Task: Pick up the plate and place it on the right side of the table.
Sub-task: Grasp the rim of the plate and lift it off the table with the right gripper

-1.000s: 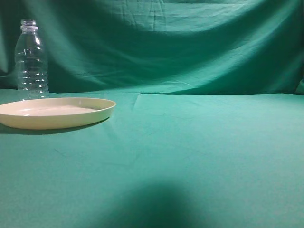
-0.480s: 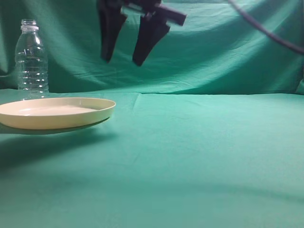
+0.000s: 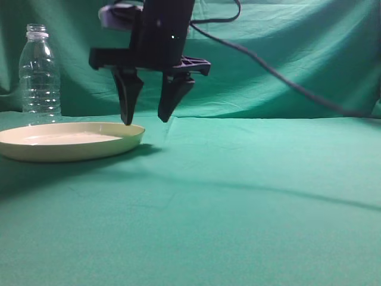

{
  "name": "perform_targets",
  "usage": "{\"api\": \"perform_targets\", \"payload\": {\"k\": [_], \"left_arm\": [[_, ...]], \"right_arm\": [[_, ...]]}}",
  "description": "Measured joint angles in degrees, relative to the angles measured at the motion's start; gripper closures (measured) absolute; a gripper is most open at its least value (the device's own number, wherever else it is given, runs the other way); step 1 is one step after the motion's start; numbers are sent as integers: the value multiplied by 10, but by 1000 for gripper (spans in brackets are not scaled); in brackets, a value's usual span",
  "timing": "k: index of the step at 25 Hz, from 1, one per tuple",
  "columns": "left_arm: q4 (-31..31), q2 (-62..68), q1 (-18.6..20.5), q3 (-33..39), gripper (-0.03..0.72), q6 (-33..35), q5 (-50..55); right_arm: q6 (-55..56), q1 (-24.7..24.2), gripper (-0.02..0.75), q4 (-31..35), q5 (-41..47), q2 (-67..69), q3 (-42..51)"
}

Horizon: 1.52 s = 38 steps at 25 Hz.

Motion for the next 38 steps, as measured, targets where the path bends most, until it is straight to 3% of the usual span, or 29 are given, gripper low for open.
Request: {"api": "perform_targets", "payload": {"k": [4,12,15,20,24,26,27,28,34,38], "left_arm": [[0,0,0,0,688,0,0],[0,0,0,0,688,0,0],[0,0,0,0,688,0,0],[0,0,0,0,688,0,0],[0,0,0,0,688,0,0],[0,0,0,0,688,0,0],[0,0,0,0,688,0,0],[0,0,0,0,688,0,0],[0,0,0,0,688,0,0],[0,0,0,0,688,0,0]], "right_arm": [[24,0,331,-36,-18,25,-5],[27,0,331,-33,-49,40,-5],[27,0,466,-22,-54,45,-6],[22,0,472,-14,-58,56,-7],[22,0,640,-17,-57,58,-17],[25,0,672,-17,-56,58,-24],[38,0,669,-25,-46,58,-46],[44,0,738,-33,-34,56,-62],[58,0,738,-129,89,13,-161],[91,0,738,-238,172,-44,-173]]}}
